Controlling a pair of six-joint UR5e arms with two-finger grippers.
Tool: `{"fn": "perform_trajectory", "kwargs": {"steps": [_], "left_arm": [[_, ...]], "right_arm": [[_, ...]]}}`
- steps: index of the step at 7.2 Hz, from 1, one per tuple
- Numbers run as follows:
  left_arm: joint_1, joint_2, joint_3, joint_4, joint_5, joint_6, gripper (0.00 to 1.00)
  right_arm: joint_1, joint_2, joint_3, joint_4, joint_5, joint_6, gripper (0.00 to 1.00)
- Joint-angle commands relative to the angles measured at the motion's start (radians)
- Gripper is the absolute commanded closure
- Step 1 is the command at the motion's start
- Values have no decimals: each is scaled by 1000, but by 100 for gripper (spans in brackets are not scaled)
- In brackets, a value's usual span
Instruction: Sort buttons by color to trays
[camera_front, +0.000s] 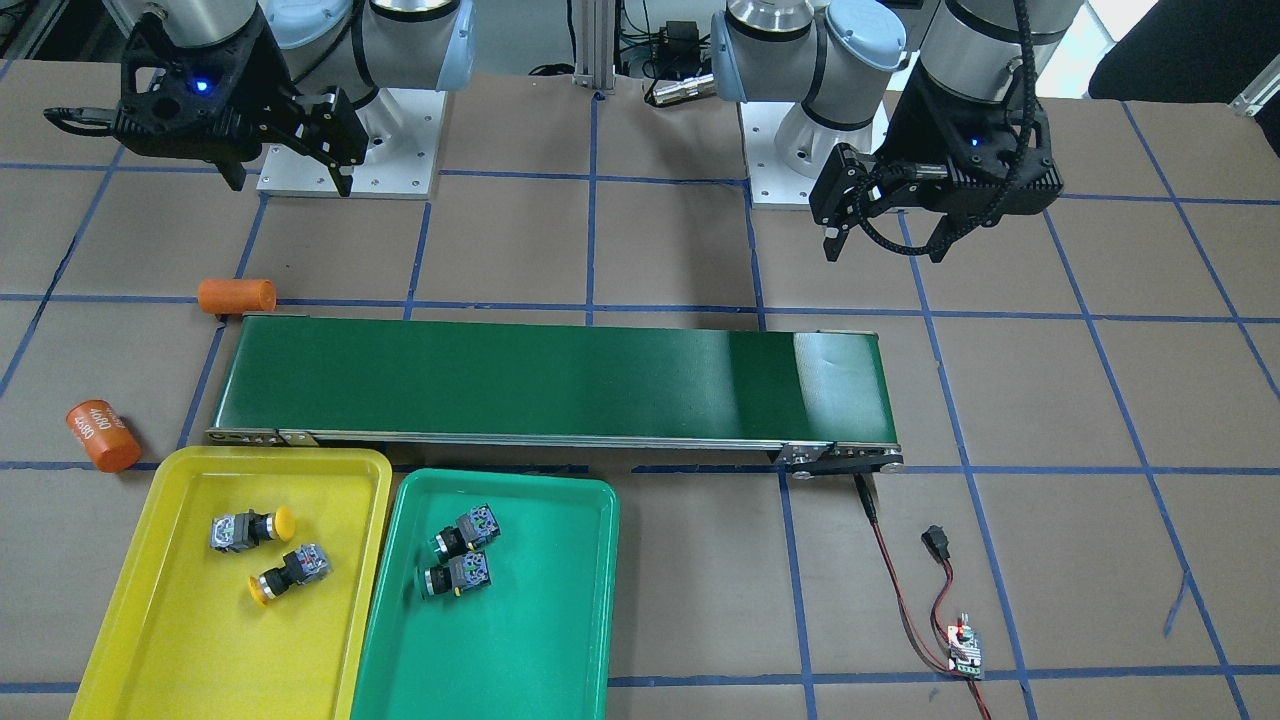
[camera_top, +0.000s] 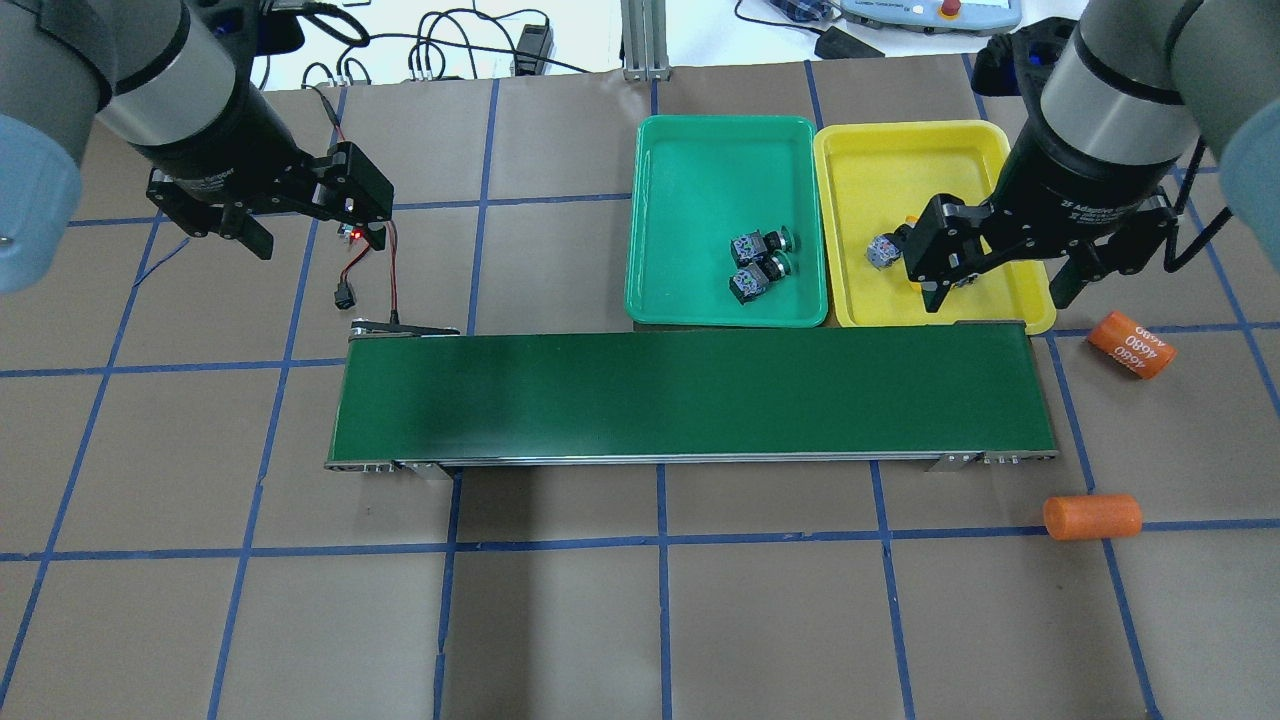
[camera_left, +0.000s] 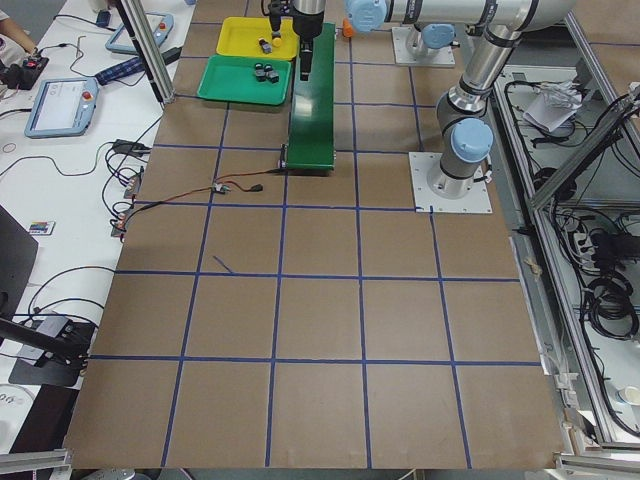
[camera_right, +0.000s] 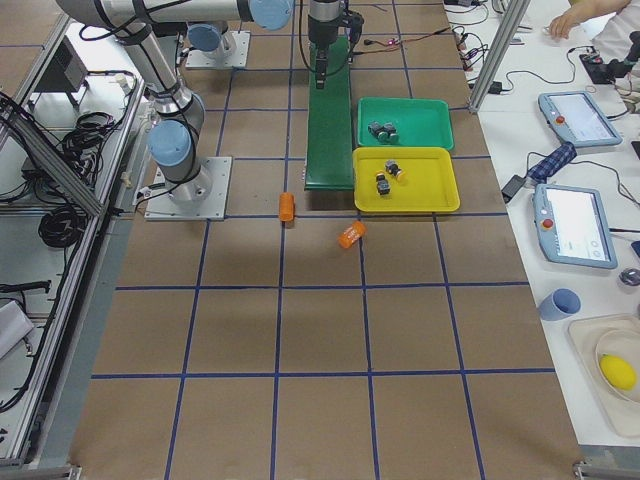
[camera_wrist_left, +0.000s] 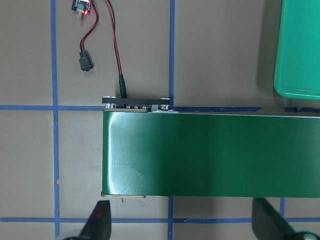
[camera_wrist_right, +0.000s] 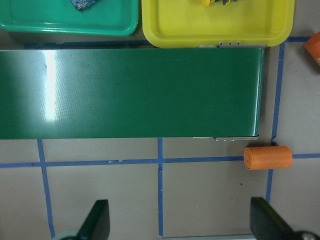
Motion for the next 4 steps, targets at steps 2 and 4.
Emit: {"fn": "perform_trajectory", "kwargs": {"steps": [2,4], "left_arm": [[2,1,3,-2,0,0,0],[3,1,5,-2,0,0,0]], "right_arm": [[1,0,-3,9,7,-34,0],[1,0,-12,7,8,-33,0]]}}
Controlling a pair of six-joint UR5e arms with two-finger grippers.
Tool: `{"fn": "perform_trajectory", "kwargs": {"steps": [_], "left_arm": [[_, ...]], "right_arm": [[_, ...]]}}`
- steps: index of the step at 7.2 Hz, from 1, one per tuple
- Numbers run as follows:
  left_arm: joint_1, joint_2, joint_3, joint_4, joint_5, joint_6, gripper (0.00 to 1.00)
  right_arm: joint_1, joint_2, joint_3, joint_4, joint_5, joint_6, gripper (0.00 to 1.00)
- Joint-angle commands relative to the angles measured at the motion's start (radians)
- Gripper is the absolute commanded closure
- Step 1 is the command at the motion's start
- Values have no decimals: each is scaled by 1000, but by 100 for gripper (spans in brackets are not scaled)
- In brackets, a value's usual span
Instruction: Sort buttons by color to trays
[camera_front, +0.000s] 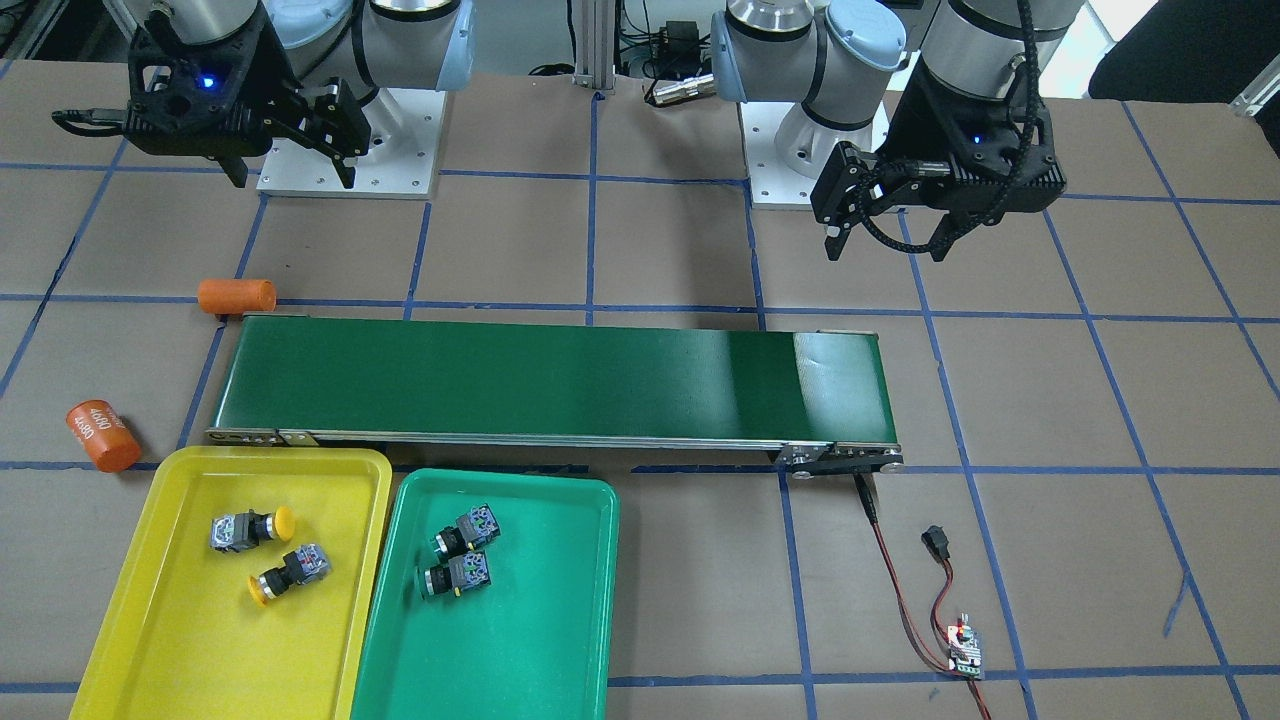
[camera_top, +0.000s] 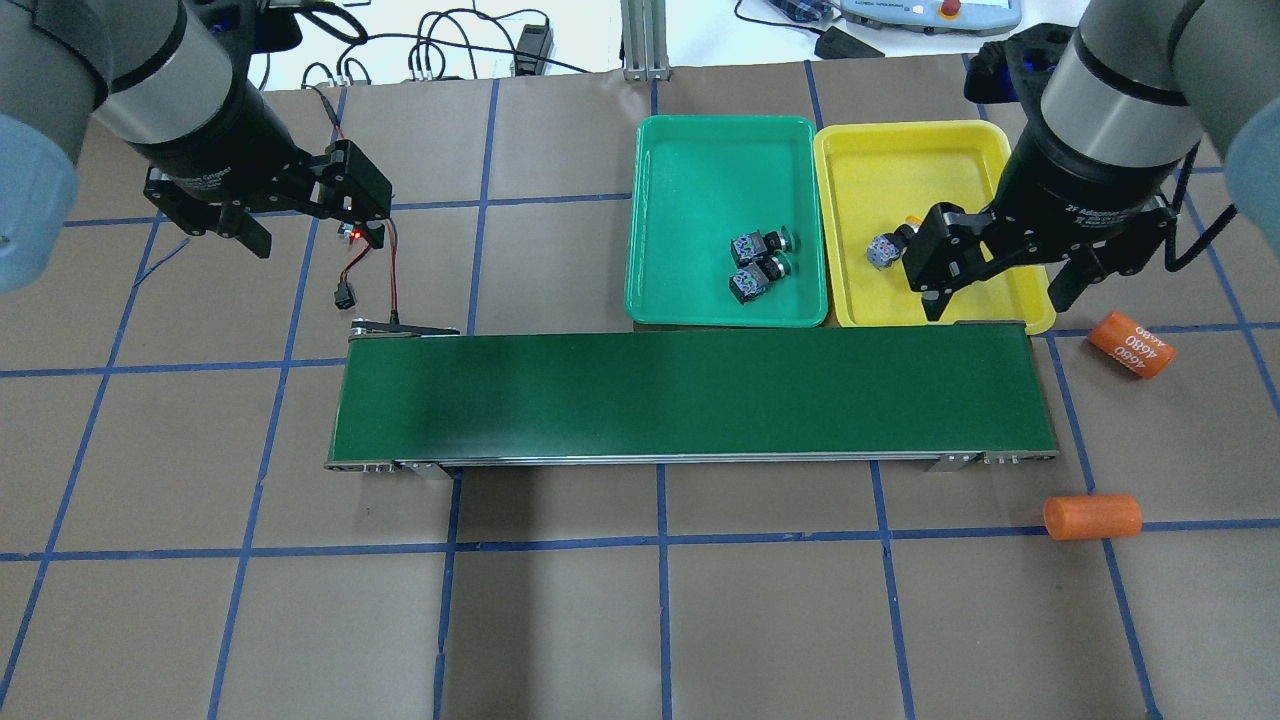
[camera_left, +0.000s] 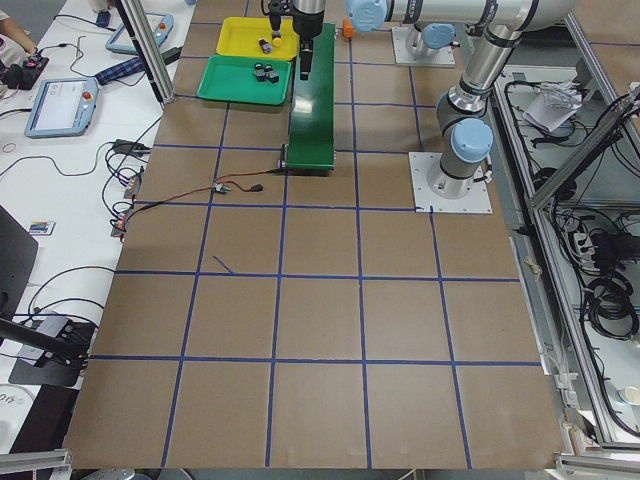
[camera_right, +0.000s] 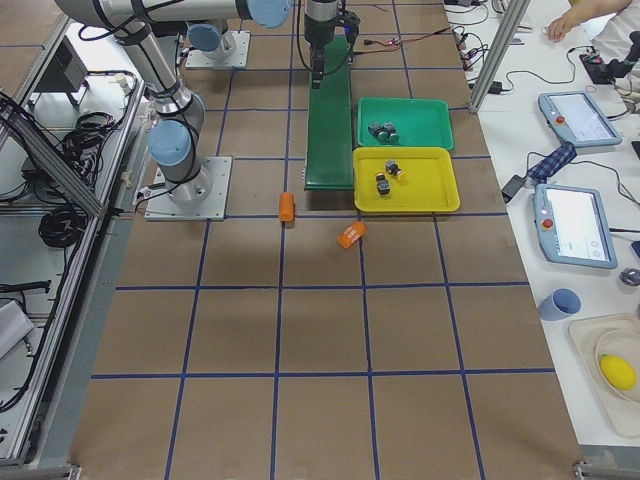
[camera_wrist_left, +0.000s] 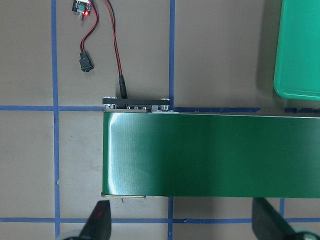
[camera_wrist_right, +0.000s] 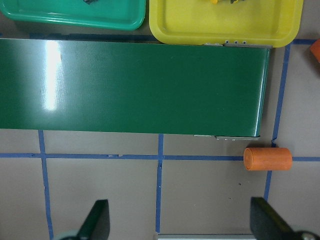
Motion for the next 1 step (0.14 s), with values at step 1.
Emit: {"fn": "perform_trajectory", "kwargs": {"steps": [1], "left_arm": [[4,-1,1,-1,0,0,0]], "right_arm": [[0,0,-5,-1,3,1,0]]}}
